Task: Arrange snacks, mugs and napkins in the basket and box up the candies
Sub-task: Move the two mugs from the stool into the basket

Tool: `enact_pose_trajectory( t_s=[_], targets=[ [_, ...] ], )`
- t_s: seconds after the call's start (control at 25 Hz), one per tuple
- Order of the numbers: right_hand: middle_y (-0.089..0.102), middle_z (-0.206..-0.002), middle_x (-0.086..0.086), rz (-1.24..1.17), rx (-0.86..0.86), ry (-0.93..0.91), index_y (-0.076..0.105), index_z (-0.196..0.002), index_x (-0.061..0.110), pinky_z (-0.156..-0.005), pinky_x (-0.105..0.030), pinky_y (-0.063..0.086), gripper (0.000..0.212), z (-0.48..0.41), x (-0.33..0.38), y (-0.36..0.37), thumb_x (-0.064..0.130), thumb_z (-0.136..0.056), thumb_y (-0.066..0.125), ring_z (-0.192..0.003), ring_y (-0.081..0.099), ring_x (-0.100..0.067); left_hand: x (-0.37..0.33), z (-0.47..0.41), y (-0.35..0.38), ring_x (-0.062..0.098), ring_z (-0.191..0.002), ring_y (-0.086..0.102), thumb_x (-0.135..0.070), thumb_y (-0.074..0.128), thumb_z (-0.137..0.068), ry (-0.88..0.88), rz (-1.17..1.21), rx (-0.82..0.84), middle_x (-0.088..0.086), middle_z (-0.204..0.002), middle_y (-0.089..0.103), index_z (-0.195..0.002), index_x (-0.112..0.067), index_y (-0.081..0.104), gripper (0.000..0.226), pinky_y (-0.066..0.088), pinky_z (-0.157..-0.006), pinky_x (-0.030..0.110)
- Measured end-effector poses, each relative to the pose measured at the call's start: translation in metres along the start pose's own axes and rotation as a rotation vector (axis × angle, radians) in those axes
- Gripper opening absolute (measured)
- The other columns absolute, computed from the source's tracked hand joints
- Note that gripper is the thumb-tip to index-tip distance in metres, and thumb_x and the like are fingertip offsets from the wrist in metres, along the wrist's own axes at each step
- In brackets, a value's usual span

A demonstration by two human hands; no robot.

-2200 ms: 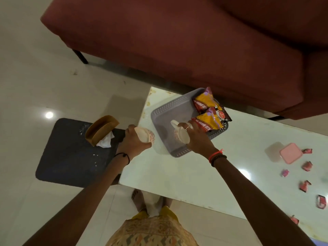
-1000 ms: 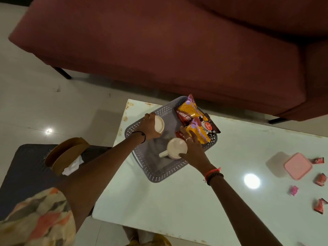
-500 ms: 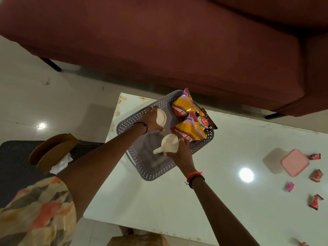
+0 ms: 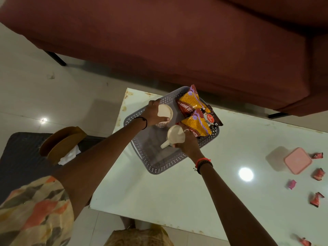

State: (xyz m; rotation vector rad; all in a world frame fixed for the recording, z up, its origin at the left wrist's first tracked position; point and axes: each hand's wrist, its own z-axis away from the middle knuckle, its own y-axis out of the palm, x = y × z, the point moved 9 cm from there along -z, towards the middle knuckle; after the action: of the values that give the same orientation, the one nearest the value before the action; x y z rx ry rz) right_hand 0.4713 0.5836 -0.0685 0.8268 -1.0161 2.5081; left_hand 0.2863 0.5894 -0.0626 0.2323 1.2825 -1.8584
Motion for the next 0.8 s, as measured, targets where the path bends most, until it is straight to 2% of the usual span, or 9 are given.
enact_pose_trajectory(
  t_s=[0.08,0.16,0.24,0.32,0.4,0.48,0.56,0.68,0.8],
  targets=[
    [0.043,-0.138,-0.017,0.016,0.006,-0.007,0.036,-0.141,0.005,-0.106,-0.044,0.041,0.089,0.007,0.006,0.001,0.007,-0.066,0.083,-0.128,0.041,-0.032,0.001,0.021,-0.023,0.034,-0.137,0.032,-0.037,0.071,-0.078,0.025,0.075,-0.085,0.016,-0.151,0.027,-0.145,-0.012,0.021,0.086,0.035,-0.108,0.045],
    [0.035,-0.143,-0.019,0.159,-0.041,0.021,0.034,-0.141,0.006,-0.111,-0.048,0.034,0.092,0.014,0.009,-0.002,0.018,-0.066,0.085,-0.133,0.033,-0.035,0.009,0.047,-0.047,0.028,-0.135,0.036,-0.036,0.068,-0.081,0.062,0.204,-0.164,0.012,-0.149,0.032,-0.141,-0.015,0.029,0.076,0.038,-0.105,0.040],
    [0.027,-0.149,-0.021,0.291,-0.124,0.068,0.038,-0.137,0.005,-0.115,-0.051,0.026,0.087,0.022,0.017,-0.008,0.026,-0.066,0.084,-0.140,0.023,-0.038,0.019,0.079,-0.070,0.020,-0.131,0.039,-0.036,0.068,-0.081,0.128,0.292,-0.225,0.007,-0.145,0.037,-0.137,-0.018,0.036,0.067,0.039,-0.103,0.034],
    [0.021,-0.152,-0.024,0.325,-0.198,0.073,0.039,-0.137,0.005,-0.116,-0.054,0.021,0.082,0.028,0.038,-0.011,0.026,-0.070,0.082,-0.143,0.015,-0.041,0.034,0.109,-0.095,0.012,-0.125,0.041,-0.035,0.067,-0.082,0.182,0.314,-0.327,0.004,-0.140,0.041,-0.132,-0.020,0.041,0.058,0.038,-0.103,0.022],
    [0.021,-0.152,-0.024,0.358,-0.279,-0.025,0.039,-0.137,0.004,-0.118,-0.051,0.019,0.073,0.033,0.074,-0.004,0.024,-0.076,0.075,-0.143,0.014,-0.041,0.060,0.139,-0.123,0.006,-0.121,0.042,-0.033,0.066,-0.083,0.165,0.308,-0.491,0.004,-0.136,0.044,-0.130,-0.020,0.043,0.053,0.036,-0.102,0.012],
    [0.025,-0.151,-0.022,0.396,-0.312,-0.209,0.035,-0.140,0.001,-0.119,-0.046,0.019,0.067,0.039,0.122,0.020,0.021,-0.084,0.065,-0.143,0.018,-0.038,0.102,0.169,-0.150,0.014,-0.122,0.045,-0.034,0.069,-0.080,0.074,0.258,-0.648,0.007,-0.135,0.046,-0.129,-0.016,0.045,0.057,0.039,-0.104,0.023],
    [0.029,-0.151,-0.019,0.391,-0.234,-0.400,0.030,-0.143,0.001,-0.120,-0.038,0.022,0.065,0.046,0.168,0.066,0.016,-0.087,0.060,-0.142,0.024,-0.032,0.154,0.193,-0.166,0.025,-0.124,0.046,-0.037,0.074,-0.073,-0.061,0.201,-0.686,0.010,-0.136,0.046,-0.130,-0.015,0.044,0.068,0.043,-0.104,0.042],
    [0.029,-0.152,-0.012,0.310,-0.002,-0.533,0.030,-0.144,0.004,-0.115,-0.022,0.022,0.062,0.053,0.212,0.149,0.008,-0.089,0.058,-0.142,0.026,-0.023,0.233,0.219,-0.163,0.029,-0.132,0.035,-0.042,0.078,-0.067,-0.271,0.206,-0.555,0.009,-0.144,0.035,-0.136,-0.024,0.034,0.084,0.039,-0.106,0.051],
    [0.028,-0.154,-0.011,0.398,0.172,-0.599,0.027,-0.147,0.006,-0.117,-0.028,0.025,0.063,0.058,0.238,0.220,0.003,-0.090,0.055,-0.144,0.023,-0.024,0.286,0.234,-0.149,0.032,-0.133,0.034,-0.039,0.080,-0.066,-0.360,0.138,-0.422,0.014,-0.144,0.034,-0.143,-0.015,0.025,0.097,0.037,-0.108,0.051]
  ],
)
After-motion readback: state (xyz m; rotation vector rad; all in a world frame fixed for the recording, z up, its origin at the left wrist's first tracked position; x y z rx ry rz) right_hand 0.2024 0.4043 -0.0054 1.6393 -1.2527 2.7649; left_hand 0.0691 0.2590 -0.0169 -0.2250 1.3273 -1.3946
